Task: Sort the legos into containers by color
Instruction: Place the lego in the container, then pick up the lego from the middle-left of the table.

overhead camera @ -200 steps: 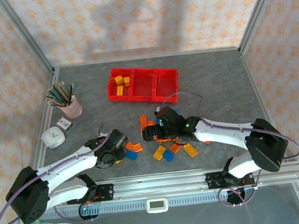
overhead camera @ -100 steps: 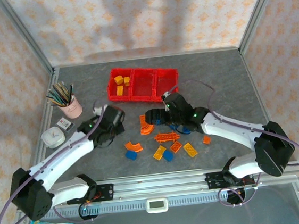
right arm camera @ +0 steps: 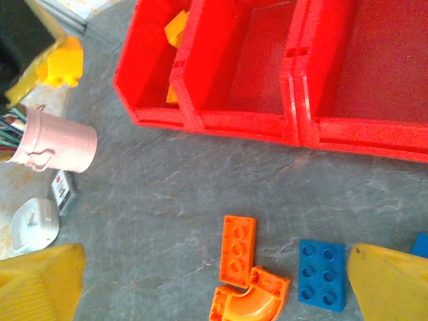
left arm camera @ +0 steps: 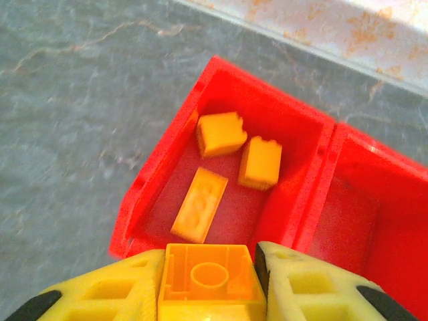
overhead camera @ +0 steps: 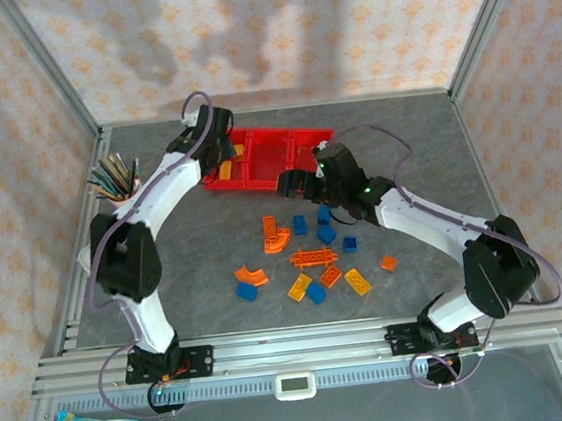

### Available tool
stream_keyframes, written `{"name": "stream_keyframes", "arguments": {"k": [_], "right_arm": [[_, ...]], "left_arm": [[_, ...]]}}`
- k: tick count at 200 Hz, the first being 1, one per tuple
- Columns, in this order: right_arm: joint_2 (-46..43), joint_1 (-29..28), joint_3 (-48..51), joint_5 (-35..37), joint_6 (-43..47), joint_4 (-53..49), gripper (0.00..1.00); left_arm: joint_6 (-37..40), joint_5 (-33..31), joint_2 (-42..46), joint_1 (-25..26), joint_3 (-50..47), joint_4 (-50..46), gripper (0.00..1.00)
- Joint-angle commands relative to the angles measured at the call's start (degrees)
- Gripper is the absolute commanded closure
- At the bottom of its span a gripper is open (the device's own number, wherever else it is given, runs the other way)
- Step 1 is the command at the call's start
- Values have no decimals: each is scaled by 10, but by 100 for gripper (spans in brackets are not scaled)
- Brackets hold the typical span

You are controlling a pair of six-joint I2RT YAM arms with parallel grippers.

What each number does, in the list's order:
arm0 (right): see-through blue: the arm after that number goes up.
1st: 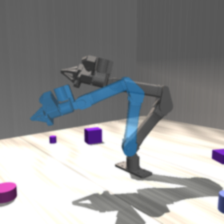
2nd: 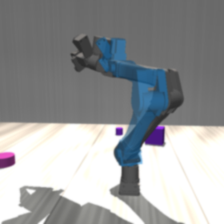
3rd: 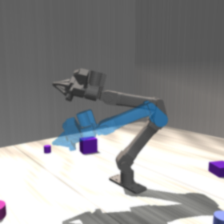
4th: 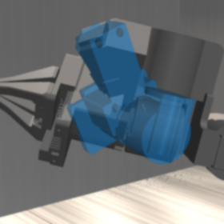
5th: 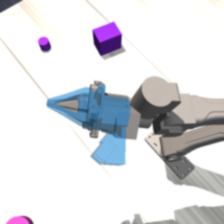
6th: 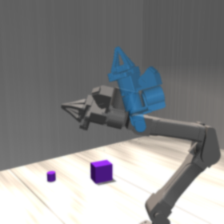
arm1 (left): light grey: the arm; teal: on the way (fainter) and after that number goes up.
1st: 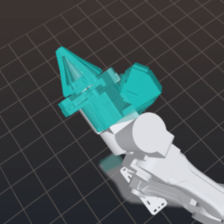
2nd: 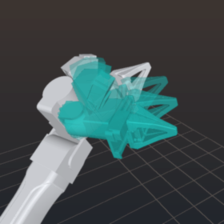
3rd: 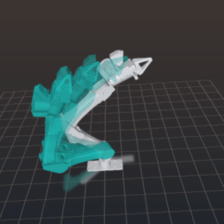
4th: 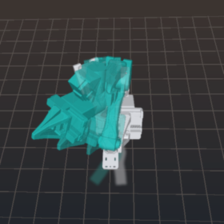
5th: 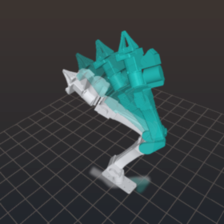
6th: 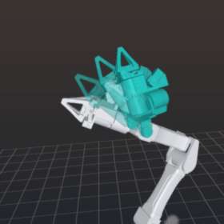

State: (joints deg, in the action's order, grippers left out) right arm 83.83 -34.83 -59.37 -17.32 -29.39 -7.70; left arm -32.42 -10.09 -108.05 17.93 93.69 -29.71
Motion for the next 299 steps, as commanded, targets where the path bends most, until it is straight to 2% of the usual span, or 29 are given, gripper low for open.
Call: {"name": "stream_keyframes", "arguments": {"k": [1,22,43,81,127,164,204,242,299], "right_arm": [[10,13,-26,13,5,10,0],[14,20,-32,9,8,5,0],[10,21,-34,11,12,4,0],[10,21,-44,10,19,-8,0],[-12,21,-34,3,20,-17,0],[-37,21,-15,-4,39,-49,0],[-71,21,30,-22,50,-72,0],[-97,12,68,-36,57,-100,0],[-134,-28,143,-24,50,-108,0]], "left_arm": [[30,-17,-77,-7,82,12,64],[29,-16,-152,-16,170,-30,60],[35,-14,-182,-18,199,-33,53],[42,-22,-179,-24,203,-31,40],[51,9,-132,-25,185,-50,37],[59,52,-34,-19,73,-33,36],[58,86,99,17,-95,-12,35],[37,80,201,87,-212,-35,35],[-69,106,298,197,-345,-54,35]]}}
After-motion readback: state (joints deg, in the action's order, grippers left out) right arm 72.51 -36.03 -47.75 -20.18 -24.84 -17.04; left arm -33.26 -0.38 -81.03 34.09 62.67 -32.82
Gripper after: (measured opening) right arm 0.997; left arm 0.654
